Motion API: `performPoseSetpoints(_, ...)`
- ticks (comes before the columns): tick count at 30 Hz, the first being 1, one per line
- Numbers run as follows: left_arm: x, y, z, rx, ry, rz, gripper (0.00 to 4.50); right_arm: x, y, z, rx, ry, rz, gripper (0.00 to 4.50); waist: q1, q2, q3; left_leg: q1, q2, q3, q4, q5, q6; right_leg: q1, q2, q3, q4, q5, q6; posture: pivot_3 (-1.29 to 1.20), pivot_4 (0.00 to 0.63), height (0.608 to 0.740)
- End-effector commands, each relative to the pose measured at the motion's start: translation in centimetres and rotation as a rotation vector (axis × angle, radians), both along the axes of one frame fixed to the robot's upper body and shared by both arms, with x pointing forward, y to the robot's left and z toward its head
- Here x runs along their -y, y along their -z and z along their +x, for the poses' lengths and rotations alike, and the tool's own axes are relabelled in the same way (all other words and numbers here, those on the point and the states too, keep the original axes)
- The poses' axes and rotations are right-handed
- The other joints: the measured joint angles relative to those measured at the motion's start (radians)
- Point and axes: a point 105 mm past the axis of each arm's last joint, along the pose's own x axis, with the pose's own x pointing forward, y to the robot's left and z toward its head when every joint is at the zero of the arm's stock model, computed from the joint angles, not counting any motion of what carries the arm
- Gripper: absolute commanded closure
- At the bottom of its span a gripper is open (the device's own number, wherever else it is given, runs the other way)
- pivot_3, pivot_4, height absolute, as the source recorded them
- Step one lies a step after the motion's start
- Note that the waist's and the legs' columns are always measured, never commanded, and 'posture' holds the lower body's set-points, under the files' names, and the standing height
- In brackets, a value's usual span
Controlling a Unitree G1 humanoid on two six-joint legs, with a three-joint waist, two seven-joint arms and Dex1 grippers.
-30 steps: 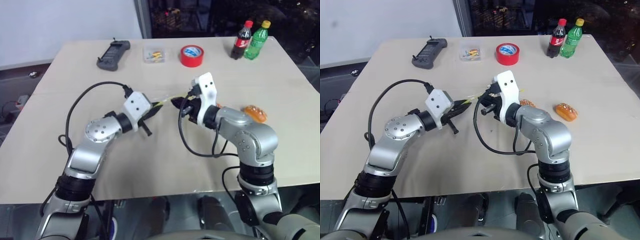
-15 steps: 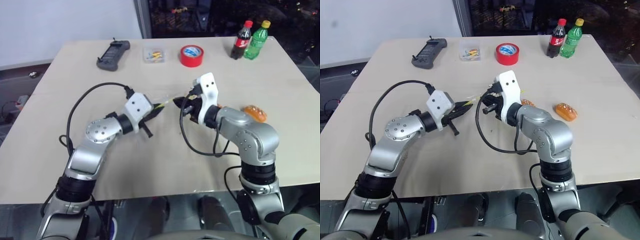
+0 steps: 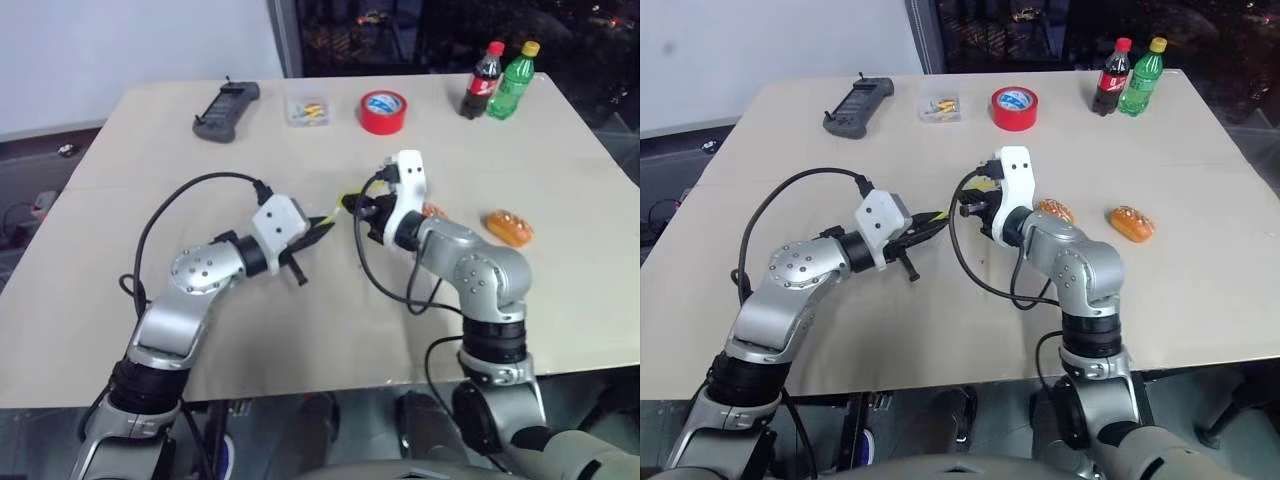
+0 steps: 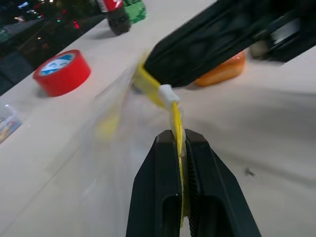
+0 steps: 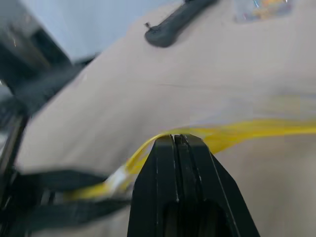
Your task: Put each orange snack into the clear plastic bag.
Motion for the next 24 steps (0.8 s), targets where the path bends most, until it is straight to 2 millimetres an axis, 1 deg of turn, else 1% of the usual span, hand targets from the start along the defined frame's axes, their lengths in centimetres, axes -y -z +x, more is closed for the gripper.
performPoseSetpoints(1, 0.5, -1.2, -0.8, 0.058, 0.040, 0.001, 4.50, -0.3, 0.0, 1.3, -0.062, 0.080, 0.104, 4.42, 0.004, 0.000, 0.000, 0.000, 0.000, 0.000, 0.000, 0.000, 0.000, 0.000, 0.000, 0.000, 0.000, 0.000, 0.000, 0.00, 0.150, 0.740)
performPoseSetpoints(4, 0.1, -1.2, -0.8, 0.057, 0.038, 0.005, 4.50, -0.4, 0.3, 1.3, -0.042, 0.076, 0.079, 4.42, -0.004, 0.001, 0.001, 0.000, -0.001, 0.000, 0.000, 0.000, 0.000, 0.000, 0.000, 0.000, 0.000, 0.000, 0.000, 0.00, 0.150, 0.740)
performPoseSetpoints(6, 0.0, -1.1, -0.9, 0.055, 0.038, 0.006, 4.50, -0.9, 0.0, 0.5, 0.011, 0.010, 0.060, 4.42, -0.009, 0.001, 0.001, 0.000, 0.000, 0.001, 0.000, 0.000, 0.000, -0.001, 0.000, 0.001, 0.000, 0.000, 0.000, 0.00, 0.150, 0.740)
performPoseSetpoints(9, -0.2, -0.9, -1.1, 0.050, 0.048, 0.008, 4.50, -2.1, -1.1, -1.6, 0.008, -0.139, 0.176, 4.42, -0.013, 0.002, 0.001, 0.000, 0.001, 0.001, -0.001, 0.000, 0.000, -0.002, 0.001, 0.001, 0.001, 0.000, 0.000, 0.00, 0.150, 0.740)
performPoseSetpoints(11, -0.4, -0.8, -1.0, 0.044, 0.046, 0.007, 4.50, -2.1, -1.4, -1.9, 0.010, -0.158, 0.201, 4.42, -0.012, 0.002, 0.001, 0.000, 0.001, 0.001, -0.001, 0.000, 0.000, -0.001, 0.001, 0.001, 0.001, 0.000, 0.000, 0.00, 0.150, 0.740)
performPoseSetpoints(13, -0.8, -0.9, -0.7, 0.033, 0.030, -0.004, 4.50, -1.5, -1.2, -1.8, 0.015, -0.141, 0.187, 4.42, -0.006, 0.002, 0.001, 0.000, 0.001, 0.001, 0.000, 0.000, 0.000, -0.001, 0.001, 0.001, 0.001, 0.000, 0.000, 0.00, 0.150, 0.740)
performPoseSetpoints(15, -1.0, -1.2, -0.4, 0.024, 0.010, -0.026, 4.50, -0.5, -0.7, -2.3, 0.057, -0.143, 0.100, 4.42, -0.001, 0.002, 0.001, 0.000, 0.001, 0.001, 0.000, 0.000, 0.000, -0.001, 0.001, 0.001, 0.001, 0.000, 0.000, 0.00, 0.150, 0.740)
performPoseSetpoints(17, -1.2, -1.3, -0.2, 0.023, 0.003, -0.032, 4.50, 0.6, -0.6, -2.9, 0.104, -0.145, 0.044, 4.42, 0.001, 0.002, 0.001, 0.000, 0.001, 0.000, 0.000, 0.000, 0.000, -0.001, 0.001, 0.000, 0.001, 0.000, 0.000, 0.00, 0.150, 0.740)
performPoseSetpoints(19, -1.3, -1.2, -0.2, 0.019, 0.001, -0.032, 4.50, 1.4, -1.2, -4.0, 0.237, -0.180, -0.060, 4.42, 0.002, 0.002, 0.001, -0.001, 0.000, 0.000, 0.000, 0.000, 0.000, -0.001, 0.000, 0.000, 0.000, 0.000, 0.000, 0.00, 0.150, 0.740)
performPoseSetpoints(21, -1.4, -1.2, -0.2, 0.013, 0.000, -0.034, 4.50, 2.3, -1.2, -4.3, 0.342, -0.174, -0.194, 4.42, -0.001, 0.002, 0.001, -0.001, -0.001, 0.000, 0.000, 0.000, 0.000, 0.000, -0.001, 0.000, -0.001, 0.000, 0.000, 0.00, 0.150, 0.740)
performPoseSetpoints(22, -1.4, -1.2, -0.1, 0.011, 0.001, -0.035, 4.50, 2.7, -1.5, -4.5, 0.400, -0.175, -0.240, 3.84, -0.004, 0.002, 0.001, -0.001, -0.001, 0.001, 0.000, 0.000, 0.000, 0.000, -0.001, 0.000, -0.001, 0.000, 0.000, 0.00, 0.150, 0.740)
performPoseSetpoints(23, -1.4, -1.1, -0.1, 0.009, 0.001, -0.036, 4.50, 2.8, -1.8, -4.8, 0.445, -0.185, -0.262, 3.59, -0.006, 0.002, 0.001, 0.000, 0.000, 0.001, 0.000, 0.000, 0.000, 0.000, 0.000, 0.000, -0.001, 0.000, 0.000, 0.00, 0.150, 0.740)
performPoseSetpoints(24, -1.5, -1.1, -0.1, 0.008, 0.004, -0.034, 4.50, 2.9, -2.2, -5.2, 0.492, -0.194, -0.284, 3.13, -0.007, 0.002, 0.001, 0.000, 0.001, 0.001, 0.000, 0.000, 0.000, 0.000, 0.001, 0.000, 0.000, 0.000, 0.000, 0.00, 0.150, 0.740)
